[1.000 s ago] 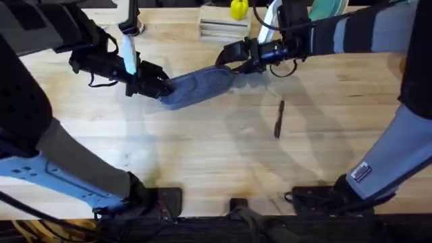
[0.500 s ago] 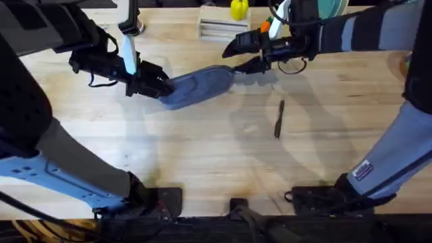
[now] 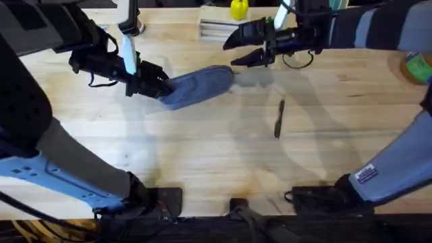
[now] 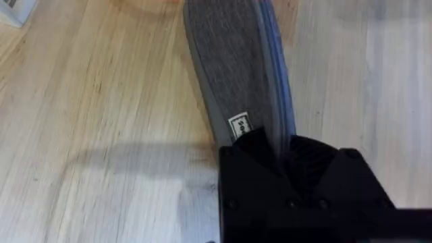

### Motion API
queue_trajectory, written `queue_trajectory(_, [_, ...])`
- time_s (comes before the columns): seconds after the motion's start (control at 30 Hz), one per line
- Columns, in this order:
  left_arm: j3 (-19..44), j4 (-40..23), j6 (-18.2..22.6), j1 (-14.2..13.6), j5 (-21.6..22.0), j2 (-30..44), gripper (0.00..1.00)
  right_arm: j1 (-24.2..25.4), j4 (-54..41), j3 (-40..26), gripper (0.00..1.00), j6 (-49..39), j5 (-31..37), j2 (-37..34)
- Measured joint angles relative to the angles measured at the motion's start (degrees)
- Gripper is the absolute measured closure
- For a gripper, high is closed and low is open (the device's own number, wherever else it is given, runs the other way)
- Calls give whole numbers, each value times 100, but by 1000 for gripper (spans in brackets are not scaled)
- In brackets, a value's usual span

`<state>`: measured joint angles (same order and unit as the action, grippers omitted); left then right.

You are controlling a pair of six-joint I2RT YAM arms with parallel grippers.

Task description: Unzip the bag, pick up the pens from the table one at a time and place them inside, then zip the bag closed.

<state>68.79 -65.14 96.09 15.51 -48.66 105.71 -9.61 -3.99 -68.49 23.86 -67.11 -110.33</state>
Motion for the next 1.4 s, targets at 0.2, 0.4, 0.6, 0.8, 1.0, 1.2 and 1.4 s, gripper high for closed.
queue_trajectory(0.2, [0, 0, 0, 0, 0, 0, 959, -55, -549, 0, 8, -34, -1, 426])
queue_trajectory(0.4, [0, 0, 0, 0, 0, 0, 959, -160, -1934, -9, 7, -647, 803, 972])
queue_trajectory(0.6, [0, 0, 0, 0, 0, 0, 959, -157, -3438, -494, 7, -1849, 1874, 1372])
queue_trajectory(0.8, [1, 0, 0, 0, 0, 0, 959, -157, -3801, -831, 7, -2716, 2253, 1389])
queue_trajectory(1.0, [0, 0, 0, 0, 0, 0, 959, -157, -3784, -861, 7, -3056, 2374, 1382])
queue_trajectory(1.2, [0, 0, 0, 0, 0, 0, 959, -157, -3610, -861, 7, -3674, 2409, 1382])
queue_trajectory(1.4, [1, 0, 0, 0, 0, 0, 959, -157, -3236, -861, 7, -4953, 2427, 1320])
